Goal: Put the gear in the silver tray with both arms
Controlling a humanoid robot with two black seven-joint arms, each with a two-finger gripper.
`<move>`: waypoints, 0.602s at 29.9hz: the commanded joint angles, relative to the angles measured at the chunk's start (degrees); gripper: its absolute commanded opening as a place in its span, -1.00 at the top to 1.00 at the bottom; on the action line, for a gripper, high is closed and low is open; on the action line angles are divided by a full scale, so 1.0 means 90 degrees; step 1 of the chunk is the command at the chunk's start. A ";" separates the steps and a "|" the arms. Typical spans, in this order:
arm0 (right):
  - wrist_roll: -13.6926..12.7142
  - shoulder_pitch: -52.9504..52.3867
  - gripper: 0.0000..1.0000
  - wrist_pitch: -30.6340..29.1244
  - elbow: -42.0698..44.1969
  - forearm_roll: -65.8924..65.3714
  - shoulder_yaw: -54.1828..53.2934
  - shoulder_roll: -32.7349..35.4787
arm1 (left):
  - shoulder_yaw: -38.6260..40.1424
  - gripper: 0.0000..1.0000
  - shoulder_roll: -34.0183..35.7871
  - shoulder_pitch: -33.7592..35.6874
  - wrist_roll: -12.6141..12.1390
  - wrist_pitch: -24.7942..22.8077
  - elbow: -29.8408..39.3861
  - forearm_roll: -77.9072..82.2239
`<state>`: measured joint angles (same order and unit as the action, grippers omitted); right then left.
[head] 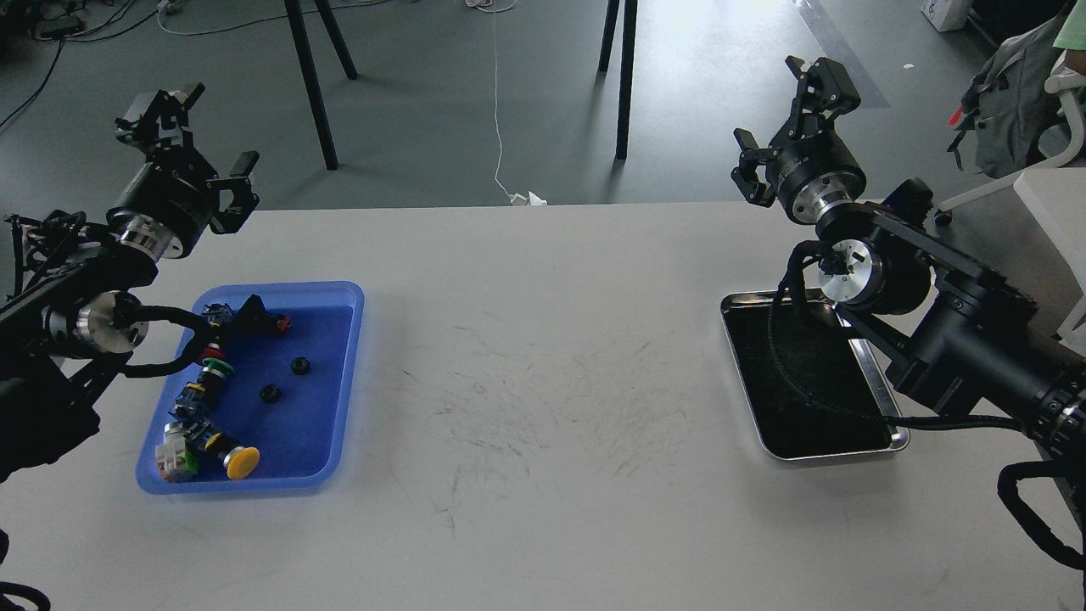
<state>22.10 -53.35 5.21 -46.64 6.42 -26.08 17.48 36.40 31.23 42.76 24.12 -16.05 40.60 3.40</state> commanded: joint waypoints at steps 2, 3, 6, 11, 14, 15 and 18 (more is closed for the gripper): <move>-0.0005 0.0000 -0.98 -0.0003 0.0007 0.0000 0.0037 -0.0009 | 0.0497 -0.95 -0.0129 -0.0181 0.0044 0.0162 0.0069 -0.0037; -0.0005 0.0000 -0.98 -0.0003 0.0007 0.0000 0.0037 -0.0009 | 0.0555 -0.95 -0.0207 -0.0191 0.0093 0.0143 0.0089 -0.0075; -0.0005 0.0000 -0.98 0.0007 0.0016 0.0000 0.0037 -0.0048 | 0.0740 -0.96 -0.0354 -0.0259 0.0431 0.0123 0.0099 -0.0085; -0.0005 0.0010 -0.98 0.0007 0.0085 0.0000 0.0037 -0.0097 | 0.0479 -0.96 -0.0413 -0.0416 0.0431 0.0278 0.0158 0.0042; 0.0005 0.0039 -0.98 0.0007 0.0085 0.0000 0.0027 -0.0106 | 0.0049 -0.96 -0.0404 -0.0406 0.0431 0.0805 0.0215 -0.0007; 0.0005 0.0049 -0.98 0.0007 0.0085 0.0000 0.0027 -0.0116 | 0.0038 -0.96 -0.0394 -0.0406 0.0431 0.0933 0.0245 -0.0046; 0.0005 0.0058 -0.98 0.0007 0.0094 0.0000 0.0027 -0.0155 | -0.0234 -0.97 -0.0452 -0.0455 0.0431 0.1071 0.0265 0.0061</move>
<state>22.06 -52.92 5.28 -45.83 6.41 -25.83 16.30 36.57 27.49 39.02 27.99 -7.80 42.72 3.30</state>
